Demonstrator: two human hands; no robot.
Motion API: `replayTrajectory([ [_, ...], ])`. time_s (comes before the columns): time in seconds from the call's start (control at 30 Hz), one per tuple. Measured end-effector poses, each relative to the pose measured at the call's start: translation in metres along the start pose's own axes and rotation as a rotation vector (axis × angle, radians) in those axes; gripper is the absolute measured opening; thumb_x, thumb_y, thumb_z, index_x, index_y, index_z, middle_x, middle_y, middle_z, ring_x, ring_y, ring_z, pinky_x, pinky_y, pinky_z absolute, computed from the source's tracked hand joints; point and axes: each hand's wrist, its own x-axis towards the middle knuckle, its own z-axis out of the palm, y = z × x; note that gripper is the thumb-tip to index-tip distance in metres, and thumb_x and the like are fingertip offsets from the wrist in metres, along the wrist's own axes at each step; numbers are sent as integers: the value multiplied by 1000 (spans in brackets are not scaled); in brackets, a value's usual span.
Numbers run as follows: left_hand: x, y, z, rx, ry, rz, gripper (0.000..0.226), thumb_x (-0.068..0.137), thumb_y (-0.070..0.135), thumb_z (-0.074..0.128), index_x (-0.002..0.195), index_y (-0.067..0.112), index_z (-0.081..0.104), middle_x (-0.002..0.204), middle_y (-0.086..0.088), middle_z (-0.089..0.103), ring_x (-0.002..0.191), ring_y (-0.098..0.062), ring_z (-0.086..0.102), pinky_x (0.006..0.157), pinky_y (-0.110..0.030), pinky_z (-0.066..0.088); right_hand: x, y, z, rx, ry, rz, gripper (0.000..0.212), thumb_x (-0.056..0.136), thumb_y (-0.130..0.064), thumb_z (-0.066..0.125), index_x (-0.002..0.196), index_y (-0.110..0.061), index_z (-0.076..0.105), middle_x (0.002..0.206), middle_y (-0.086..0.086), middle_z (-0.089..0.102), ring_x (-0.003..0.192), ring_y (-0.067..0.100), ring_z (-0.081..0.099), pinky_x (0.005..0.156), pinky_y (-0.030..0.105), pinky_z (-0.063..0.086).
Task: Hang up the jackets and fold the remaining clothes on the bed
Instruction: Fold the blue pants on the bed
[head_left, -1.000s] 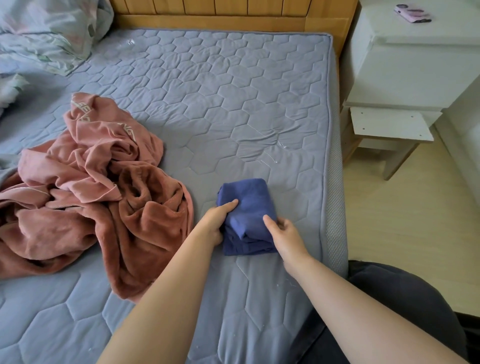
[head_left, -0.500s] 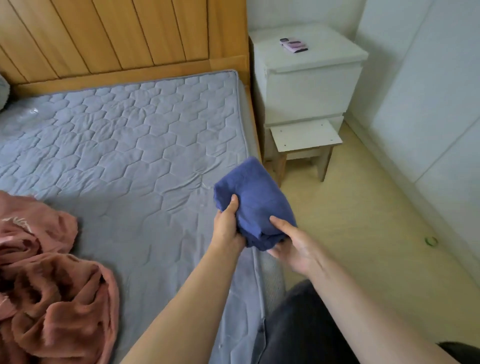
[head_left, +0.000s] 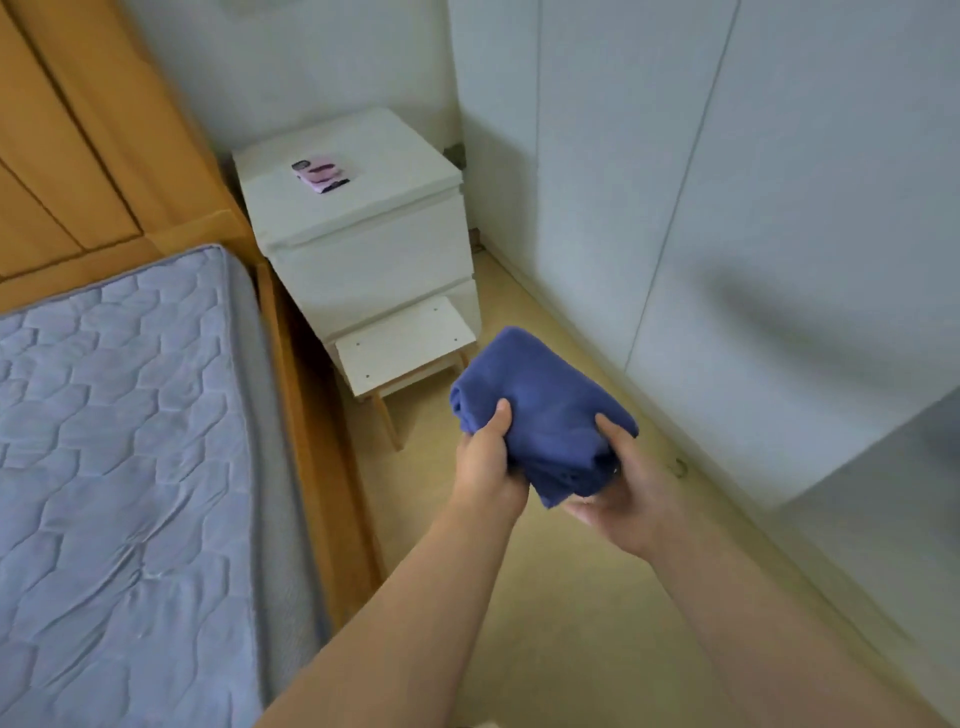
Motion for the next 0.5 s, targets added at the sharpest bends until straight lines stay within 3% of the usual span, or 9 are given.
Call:
replayTrajectory([
  [0.1, -34, 17, 66, 53, -53, 3, 37, 93, 18, 59, 128, 14, 51, 121, -15, 64, 107, -30, 64, 85, -41, 53, -56, -63, 15, -122, -114, 6, 42, 90, -49, 50, 116, -19, 63, 116, 3, 69, 111, 21, 63, 98, 43, 39],
  [0.2, -80, 54, 128, 59, -129, 0, 37, 94, 17, 57, 130, 16, 50, 122, -12, 64, 109, -28, 63, 85, -40, 53, -114, -126, 41, -185, -139, -26, 50, 79, -35, 64, 125, -17, 57, 122, 5, 66, 117, 24, 59, 104, 46, 36],
  [0.27, -111, 84, 170, 39, -167, -14, 37, 94, 17, 57, 130, 14, 51, 123, -12, 63, 109, -28, 62, 86, -41, 52, -148, -168, 62, -152, -121, -84, 53, 77, -21, 69, 127, -9, 56, 122, 10, 65, 115, 28, 60, 102, 45, 43],
  [0.37, -158, 128, 232, 25, -262, -39, 38, 94, 13, 56, 131, 8, 51, 125, -15, 63, 109, -29, 62, 87, -39, 53, -200, -235, 100, -178, -10, -196, 34, 82, -7, 65, 116, -3, 60, 110, 15, 66, 101, 30, 63, 86, 39, 52],
  [0.5, -215, 178, 311, 83, -398, -51, 33, 91, 3, 56, 124, 3, 56, 118, -17, 66, 96, -29, 66, 74, -34, 58, -275, -325, 144, -225, 161, -318, 16, 83, -4, 59, 97, -10, 65, 95, 11, 62, 88, 27, 61, 76, 36, 53],
])
